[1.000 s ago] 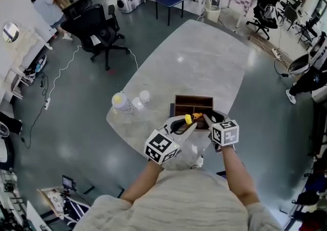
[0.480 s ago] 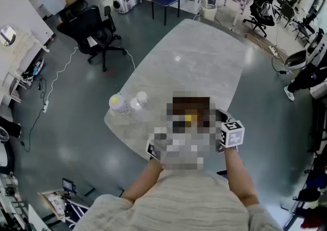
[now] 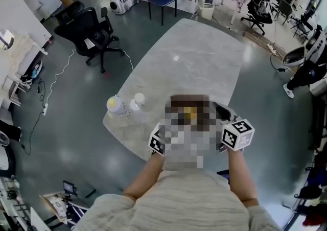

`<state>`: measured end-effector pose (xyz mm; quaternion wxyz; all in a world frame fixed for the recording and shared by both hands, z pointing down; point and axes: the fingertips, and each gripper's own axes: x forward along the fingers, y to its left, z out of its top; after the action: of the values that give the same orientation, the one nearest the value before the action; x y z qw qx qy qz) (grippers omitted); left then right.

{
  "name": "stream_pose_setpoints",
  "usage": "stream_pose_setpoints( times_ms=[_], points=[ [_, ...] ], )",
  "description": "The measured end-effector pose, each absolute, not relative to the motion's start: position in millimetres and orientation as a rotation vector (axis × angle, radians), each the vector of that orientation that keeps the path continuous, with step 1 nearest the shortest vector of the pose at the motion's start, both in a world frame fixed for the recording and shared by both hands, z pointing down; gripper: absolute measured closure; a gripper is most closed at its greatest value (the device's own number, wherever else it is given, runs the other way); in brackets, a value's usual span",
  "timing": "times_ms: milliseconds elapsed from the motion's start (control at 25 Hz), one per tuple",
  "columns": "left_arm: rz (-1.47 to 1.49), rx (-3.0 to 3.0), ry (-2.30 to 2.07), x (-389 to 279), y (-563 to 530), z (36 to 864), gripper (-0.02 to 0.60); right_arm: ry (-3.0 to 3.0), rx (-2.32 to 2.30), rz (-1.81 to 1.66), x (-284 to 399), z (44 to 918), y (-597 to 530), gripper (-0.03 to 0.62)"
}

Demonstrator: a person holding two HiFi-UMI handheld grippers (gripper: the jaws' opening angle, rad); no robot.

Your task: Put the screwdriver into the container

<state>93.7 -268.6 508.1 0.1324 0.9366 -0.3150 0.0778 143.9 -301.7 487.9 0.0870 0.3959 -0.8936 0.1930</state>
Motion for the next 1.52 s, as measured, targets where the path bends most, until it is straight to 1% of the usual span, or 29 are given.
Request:
stream_pose_setpoints(
  times_ms=[200,400,920,960,1000,1040,1520],
  points=[
    [0.232,2.714,-0.923,93.5,-275.2,506.4,0.491,-2.854,0.934,0.461,119.4,439.0,-282.1,0.479],
    [0.240,2.719,-0.911,94.3,-281.0,505.8,0.491,-2.896,0.754,0.354,93.1,422.8,-271.7,0.479],
    [0.261,2.744,-0.844,106.1,-281.5,501.9,0.491,-2.801,0.684,0.235,71.1,434.1,-275.8,0.479],
    [0.264,2.746,-0.840,106.8,-280.3,502.8,0.491,-2.796,0.689,0.222,71.5,435.0,-275.0,0.486],
    [0.266,2.748,-0.837,107.8,-279.2,503.7,0.491,-2.791,0.696,0.208,72.6,435.5,-274.5,0.515],
    [0.267,2.749,-0.833,108.7,-278.5,504.2,0.491,-2.787,0.701,0.197,73.9,435.7,-274.4,0.519],
    [0.290,2.803,-0.842,112.6,-274.7,505.8,0.489,-2.778,0.701,0.204,78.0,437.2,-273.6,0.523]
  ],
)
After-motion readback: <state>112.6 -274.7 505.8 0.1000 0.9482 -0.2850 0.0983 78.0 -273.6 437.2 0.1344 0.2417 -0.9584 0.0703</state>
